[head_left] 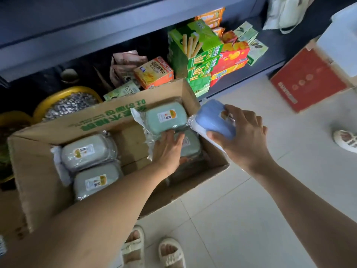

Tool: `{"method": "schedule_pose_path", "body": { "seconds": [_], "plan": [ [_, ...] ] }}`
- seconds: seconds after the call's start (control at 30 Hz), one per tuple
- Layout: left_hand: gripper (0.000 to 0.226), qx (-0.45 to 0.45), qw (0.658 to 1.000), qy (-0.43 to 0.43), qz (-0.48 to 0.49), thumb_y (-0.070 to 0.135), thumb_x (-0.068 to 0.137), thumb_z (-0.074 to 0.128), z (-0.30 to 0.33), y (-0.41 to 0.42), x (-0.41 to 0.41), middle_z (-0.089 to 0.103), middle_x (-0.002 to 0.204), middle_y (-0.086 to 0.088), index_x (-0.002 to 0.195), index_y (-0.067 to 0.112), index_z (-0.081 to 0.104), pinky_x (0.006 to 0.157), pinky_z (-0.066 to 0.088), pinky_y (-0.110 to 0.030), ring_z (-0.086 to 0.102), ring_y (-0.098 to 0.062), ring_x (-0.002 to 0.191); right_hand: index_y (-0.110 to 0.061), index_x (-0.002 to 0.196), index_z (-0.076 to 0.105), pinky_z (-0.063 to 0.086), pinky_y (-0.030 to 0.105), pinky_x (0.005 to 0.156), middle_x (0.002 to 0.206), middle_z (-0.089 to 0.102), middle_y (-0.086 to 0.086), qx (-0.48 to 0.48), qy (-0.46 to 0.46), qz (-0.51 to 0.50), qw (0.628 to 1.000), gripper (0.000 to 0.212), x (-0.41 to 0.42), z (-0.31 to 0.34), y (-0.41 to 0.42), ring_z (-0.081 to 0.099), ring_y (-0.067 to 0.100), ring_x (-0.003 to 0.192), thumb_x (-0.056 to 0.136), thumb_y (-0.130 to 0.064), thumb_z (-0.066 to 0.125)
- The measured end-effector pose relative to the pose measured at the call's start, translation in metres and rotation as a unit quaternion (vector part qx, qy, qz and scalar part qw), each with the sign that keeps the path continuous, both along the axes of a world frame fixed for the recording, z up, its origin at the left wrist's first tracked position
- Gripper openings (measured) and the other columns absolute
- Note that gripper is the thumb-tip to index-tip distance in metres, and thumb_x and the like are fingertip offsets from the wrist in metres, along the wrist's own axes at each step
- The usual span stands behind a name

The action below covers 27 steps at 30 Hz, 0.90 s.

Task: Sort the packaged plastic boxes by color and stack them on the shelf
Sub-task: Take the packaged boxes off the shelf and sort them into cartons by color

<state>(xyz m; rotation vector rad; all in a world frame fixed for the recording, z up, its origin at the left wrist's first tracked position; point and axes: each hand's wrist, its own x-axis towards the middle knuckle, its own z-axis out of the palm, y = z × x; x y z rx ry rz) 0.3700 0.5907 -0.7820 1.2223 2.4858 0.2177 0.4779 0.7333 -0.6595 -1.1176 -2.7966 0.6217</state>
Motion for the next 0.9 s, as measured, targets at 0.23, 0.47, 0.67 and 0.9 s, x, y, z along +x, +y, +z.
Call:
{"method": "schedule_pose_path", "body": {
  "seconds": [0.23, 0.47, 0.67, 0.9],
  "plan": [
    [0.081, -0.040, 0.998, -0.036, 0.021, 0.040, 0.081, 0.070, 0.064, -0.029, -0.006, 0.034, 0.144, -0.007, 0.145, 0.017, 0.026, 0.105, 0.035, -0.041, 0.034, -0.026, 0.131, -0.026, 0.131, 0.048, 0.035, 0.041, 0.088, 0.124, 0.050, 0.011, -0.004, -0.002, 0.063, 0.998, 0.076, -0.012, 0.029, -0.017, 0.044, 0.035, 0.110, 0.066, -0.065, 0.049],
    [0.067, -0.048, 0.982, -0.074, 0.169, 0.039, 0.090, 0.059, 0.177, -0.133, -0.035, 0.043, 0.142, -0.005, 0.145, 0.018, 0.027, 0.102, 0.041, -0.039, 0.044, -0.022, 0.128, -0.027, 0.137, 0.044, 0.035, 0.043, 0.092, 0.131, 0.047, 0.008, -0.017, -0.017, 0.174, 0.984, 0.077, -0.036, 0.084, -0.076, 0.042, 0.034, 0.116, 0.067, -0.055, 0.063],
    [0.057, -0.027, 0.954, -0.046, 0.295, 0.040, 0.089, 0.059, 0.264, -0.264, -0.042, 0.054, 0.130, -0.002, 0.138, 0.022, 0.034, 0.086, 0.052, -0.038, 0.055, -0.021, 0.114, -0.024, 0.137, 0.045, 0.033, 0.043, 0.097, 0.131, 0.048, 0.006, -0.027, -0.008, 0.292, 0.956, 0.076, -0.072, 0.135, -0.175, 0.041, 0.032, 0.123, 0.067, -0.046, 0.069],
    [0.055, -0.002, 0.906, -0.007, 0.423, 0.038, 0.088, 0.061, 0.317, -0.432, -0.026, 0.059, 0.121, -0.003, 0.134, 0.020, 0.038, 0.089, 0.049, -0.037, 0.057, -0.023, 0.109, -0.029, 0.136, 0.046, 0.033, 0.039, 0.096, 0.123, 0.049, 0.000, -0.003, 0.033, 0.395, 0.918, 0.084, -0.114, 0.180, -0.326, 0.042, 0.027, 0.119, 0.060, -0.064, 0.045]
  ]
}}
